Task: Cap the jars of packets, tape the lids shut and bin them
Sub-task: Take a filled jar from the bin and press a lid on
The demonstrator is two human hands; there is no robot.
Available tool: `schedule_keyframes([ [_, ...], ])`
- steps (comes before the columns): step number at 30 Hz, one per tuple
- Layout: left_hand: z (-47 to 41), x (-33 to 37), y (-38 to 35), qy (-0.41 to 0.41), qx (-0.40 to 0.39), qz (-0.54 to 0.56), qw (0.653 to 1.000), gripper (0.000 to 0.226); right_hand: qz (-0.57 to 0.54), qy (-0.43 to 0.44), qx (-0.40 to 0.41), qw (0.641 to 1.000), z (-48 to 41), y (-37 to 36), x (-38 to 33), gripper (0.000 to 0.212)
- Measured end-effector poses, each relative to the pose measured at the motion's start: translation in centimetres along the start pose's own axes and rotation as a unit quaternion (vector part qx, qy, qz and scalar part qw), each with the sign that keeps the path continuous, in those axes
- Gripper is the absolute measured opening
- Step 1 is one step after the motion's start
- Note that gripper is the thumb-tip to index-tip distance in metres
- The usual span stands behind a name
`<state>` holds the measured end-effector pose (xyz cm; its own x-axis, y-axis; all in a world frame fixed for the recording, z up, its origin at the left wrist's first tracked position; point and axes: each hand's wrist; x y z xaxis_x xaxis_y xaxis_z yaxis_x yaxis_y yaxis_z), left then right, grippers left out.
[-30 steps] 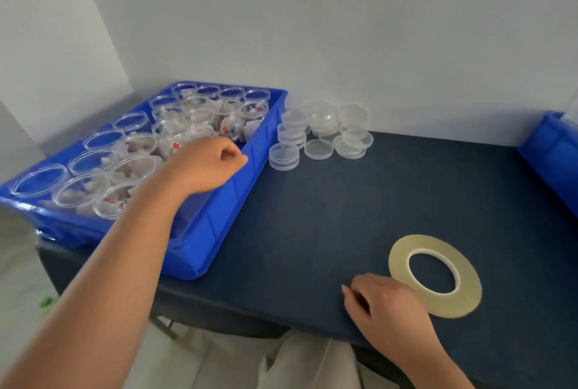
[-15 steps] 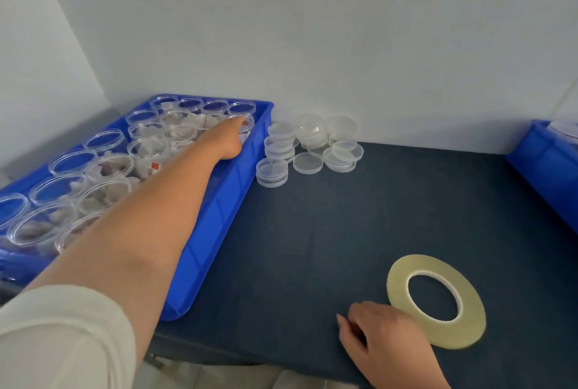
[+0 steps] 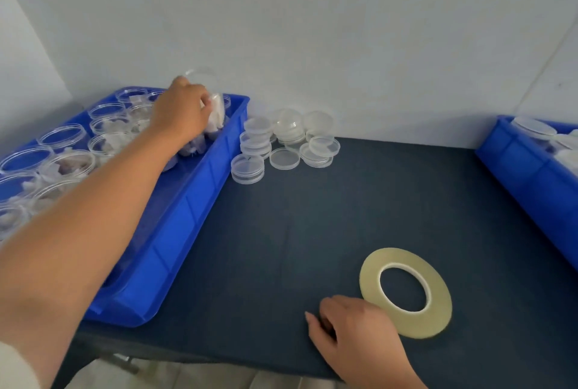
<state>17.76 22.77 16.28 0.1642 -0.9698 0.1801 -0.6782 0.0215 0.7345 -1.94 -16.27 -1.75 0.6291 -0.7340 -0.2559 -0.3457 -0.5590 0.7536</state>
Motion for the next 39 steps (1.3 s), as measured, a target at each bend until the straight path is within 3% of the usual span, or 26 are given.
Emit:
schedule_keyframes([
  [4,0.5,2.6,6.3,-0.074,0.085,0.037,0.993,0.024,-0.008,-0.007,-0.019,1.000,0.0,0.4,-0.1,0.044],
  [8,4.8,6.3,11.1,-0.119,0.036,0.142,0.982,0.021,-0.062,-0.083,-0.054,0.993,0.0,1.0,-0.2,0.034],
  [9,6.8,7.4,11.7,-0.130,0.011,0.170,0.977,0.022,-0.077,-0.110,-0.062,0.989,0.0,1.2,-0.3,0.040],
  [12,14.0,10.3,12.1,-0.167,-0.074,0.222,0.958,0.020,-0.153,-0.171,-0.044,0.972,-0.4,1.7,-0.9,0.084],
  [15,20.5,12.4,10.5,-0.193,-0.148,0.254,0.936,0.019,-0.283,-0.257,-0.022,0.924,-1.9,1.6,-2.0,0.120],
  [17,23.3,13.3,9.3,-0.190,-0.169,0.278,0.926,0.018,-0.362,-0.290,0.008,0.886,-2.7,1.3,-2.3,0.113],
  [21,24.7,13.7,7.5,-0.176,-0.167,0.304,0.921,0.020,-0.334,-0.299,0.072,0.891,-2.8,0.7,-2.2,0.077],
  [23,23.8,13.8,6.9,-0.151,-0.175,0.356,0.906,0.025,-0.317,-0.308,0.073,0.894,-2.6,0.3,-2.0,0.078],
  [26,20.3,14.0,4.6,-0.023,-0.123,0.441,0.889,0.027,-0.307,-0.319,0.056,0.895,-2.3,-0.3,-1.7,0.087],
  [29,15.0,15.0,-0.2,0.072,-0.107,0.399,0.908,0.037,-0.309,-0.310,0.043,0.898,-2.0,-0.6,-1.6,0.090],
  [32,10.1,16.3,-6.8,-0.028,-0.135,0.252,0.958,0.020,-0.309,-0.305,0.030,0.900,-1.9,-0.7,-1.6,0.091],
  [35,7.3,17.5,-12.3,-0.125,-0.176,0.135,0.967,0.048,-0.303,-0.304,0.020,0.903,-1.9,-0.9,-1.4,0.093],
  [39,5.6,18.3,-17.3,-0.161,-0.231,0.054,0.958,0.075,-0.297,-0.295,0.016,0.908,-2.4,-1.0,-1.3,0.093],
])
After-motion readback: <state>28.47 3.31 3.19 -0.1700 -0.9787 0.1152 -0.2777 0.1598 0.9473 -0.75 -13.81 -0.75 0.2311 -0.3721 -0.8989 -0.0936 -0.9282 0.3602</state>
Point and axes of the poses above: each hand's wrist, its own z-axis away from the middle knuckle, its own y-axis out of the back of the hand, x = y × z, and after that the axes turned 11 degrees about x, right-handed
